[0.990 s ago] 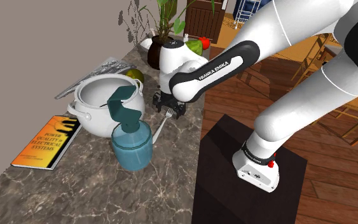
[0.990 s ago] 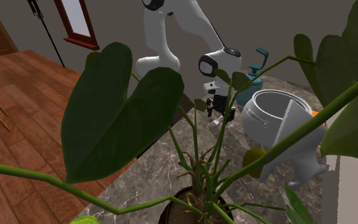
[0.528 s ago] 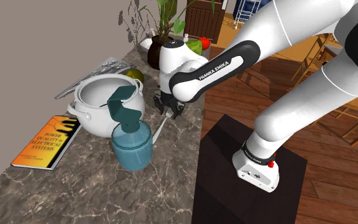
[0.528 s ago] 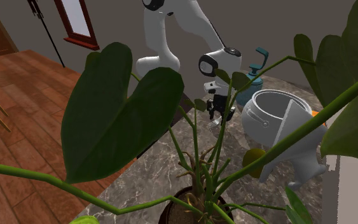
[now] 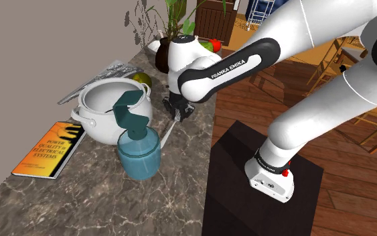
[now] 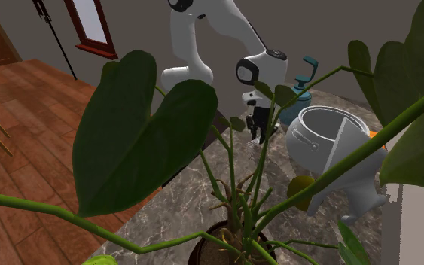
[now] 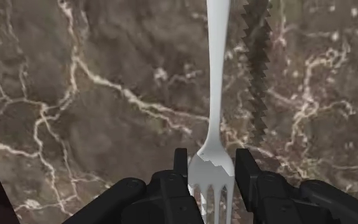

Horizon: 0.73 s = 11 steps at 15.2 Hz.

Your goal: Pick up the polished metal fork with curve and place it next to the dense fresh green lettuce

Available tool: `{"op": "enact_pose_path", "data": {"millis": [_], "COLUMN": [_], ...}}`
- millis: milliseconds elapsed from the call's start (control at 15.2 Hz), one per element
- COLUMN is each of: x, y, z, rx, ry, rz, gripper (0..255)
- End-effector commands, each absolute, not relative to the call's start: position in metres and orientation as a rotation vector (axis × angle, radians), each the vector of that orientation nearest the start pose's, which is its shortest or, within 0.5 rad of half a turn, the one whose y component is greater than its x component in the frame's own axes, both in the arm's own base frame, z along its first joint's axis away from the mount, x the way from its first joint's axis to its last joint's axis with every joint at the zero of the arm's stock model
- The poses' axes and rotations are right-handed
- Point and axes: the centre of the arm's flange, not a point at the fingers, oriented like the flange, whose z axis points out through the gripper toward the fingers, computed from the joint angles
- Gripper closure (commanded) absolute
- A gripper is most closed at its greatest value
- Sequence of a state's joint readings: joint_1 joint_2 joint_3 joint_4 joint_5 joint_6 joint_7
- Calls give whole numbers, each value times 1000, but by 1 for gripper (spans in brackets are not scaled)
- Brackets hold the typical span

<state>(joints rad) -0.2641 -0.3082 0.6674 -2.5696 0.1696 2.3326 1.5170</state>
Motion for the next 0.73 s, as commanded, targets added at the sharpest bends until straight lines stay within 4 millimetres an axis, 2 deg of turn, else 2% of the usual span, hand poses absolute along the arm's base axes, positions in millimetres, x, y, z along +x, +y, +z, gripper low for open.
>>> {"op": "enact_pose_path", "data": {"millis": [0, 660], "x": [397, 397], "y": [164, 164], "z": [359, 412], "rx": [-2563, -2563], "ry": [1853, 1853], "rz": [-101, -101], "gripper": [255, 255]}}
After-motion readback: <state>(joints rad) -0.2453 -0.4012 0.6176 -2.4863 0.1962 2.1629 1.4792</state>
